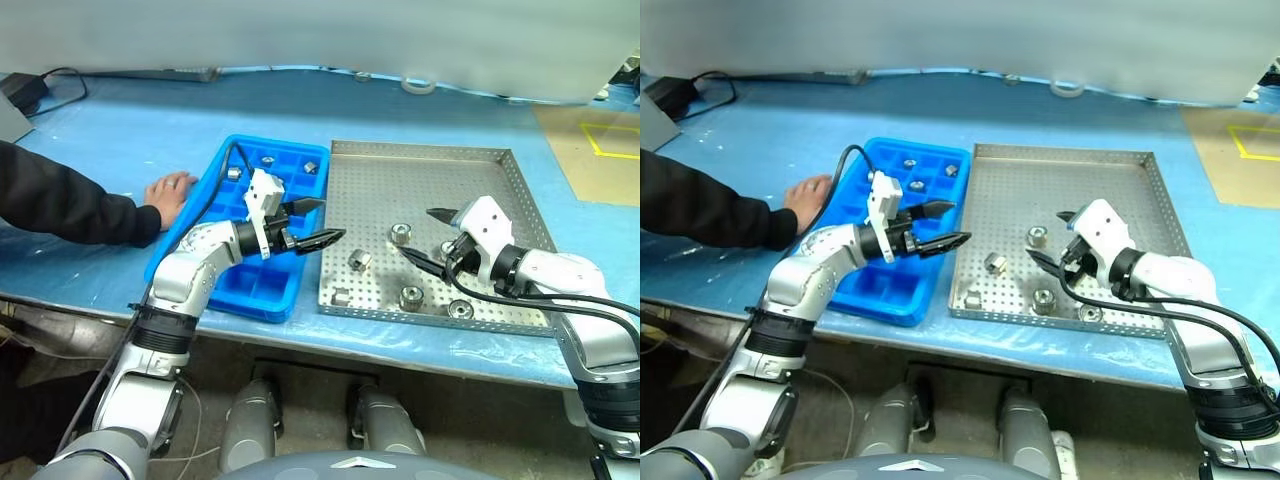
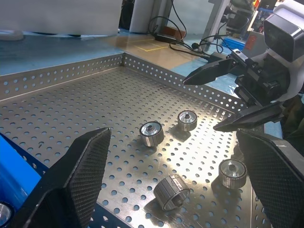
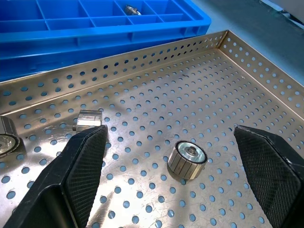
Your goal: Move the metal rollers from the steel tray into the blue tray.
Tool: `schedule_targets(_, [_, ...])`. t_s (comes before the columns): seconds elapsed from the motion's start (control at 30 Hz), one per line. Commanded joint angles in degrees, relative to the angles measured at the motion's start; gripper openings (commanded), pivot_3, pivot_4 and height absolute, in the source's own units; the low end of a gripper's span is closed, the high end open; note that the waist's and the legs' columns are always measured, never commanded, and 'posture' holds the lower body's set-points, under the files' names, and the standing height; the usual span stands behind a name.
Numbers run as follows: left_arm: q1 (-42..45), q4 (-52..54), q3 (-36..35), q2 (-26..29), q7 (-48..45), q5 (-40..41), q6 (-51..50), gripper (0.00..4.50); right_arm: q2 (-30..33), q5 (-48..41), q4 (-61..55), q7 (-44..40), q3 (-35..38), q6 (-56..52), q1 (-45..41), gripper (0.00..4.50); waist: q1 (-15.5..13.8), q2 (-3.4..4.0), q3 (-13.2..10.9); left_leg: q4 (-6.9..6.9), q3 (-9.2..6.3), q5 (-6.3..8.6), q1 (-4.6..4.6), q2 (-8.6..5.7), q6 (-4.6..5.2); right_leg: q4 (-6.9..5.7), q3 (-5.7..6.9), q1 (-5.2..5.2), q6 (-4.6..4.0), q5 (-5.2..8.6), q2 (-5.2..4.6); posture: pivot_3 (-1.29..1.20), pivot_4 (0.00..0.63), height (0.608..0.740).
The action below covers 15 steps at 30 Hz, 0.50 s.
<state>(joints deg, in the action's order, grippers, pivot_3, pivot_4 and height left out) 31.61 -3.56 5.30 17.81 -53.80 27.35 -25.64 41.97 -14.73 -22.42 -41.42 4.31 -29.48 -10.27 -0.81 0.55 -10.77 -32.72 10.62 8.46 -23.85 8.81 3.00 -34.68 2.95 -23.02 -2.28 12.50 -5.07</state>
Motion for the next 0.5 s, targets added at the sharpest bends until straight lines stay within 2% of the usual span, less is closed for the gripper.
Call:
schedule_targets(0.03, [1.48, 0.25, 0.02, -0.11, -1.02, 0.12, 0.5, 4.5, -0.21, -1.05, -3.09, 0.92, 2.08, -0.12, -0.24, 4.46, 0.0, 0.0, 0.0, 0.0, 0.0, 0.0, 0.0, 0.0, 0.0, 0.0, 0.0, 0.0, 0.0, 0.0, 0.0, -0.28, 0.15, 0.74])
schedule_targets(0.5, [2.25, -1.24, 0.64, -0.91, -2.27, -0.27, 1.06, 4.5, 0.19, -1.13, -4.19, 2.3, 2.59, -0.58, 0.95, 4.46, 0.02, 0.0, 0.0, 0.0, 0.01, 0.0, -0.01, 0.0, 0.0, 0.02, 0.0, 0.0, 0.0, 0.0, 0.0, -0.3, 0.15, 0.74])
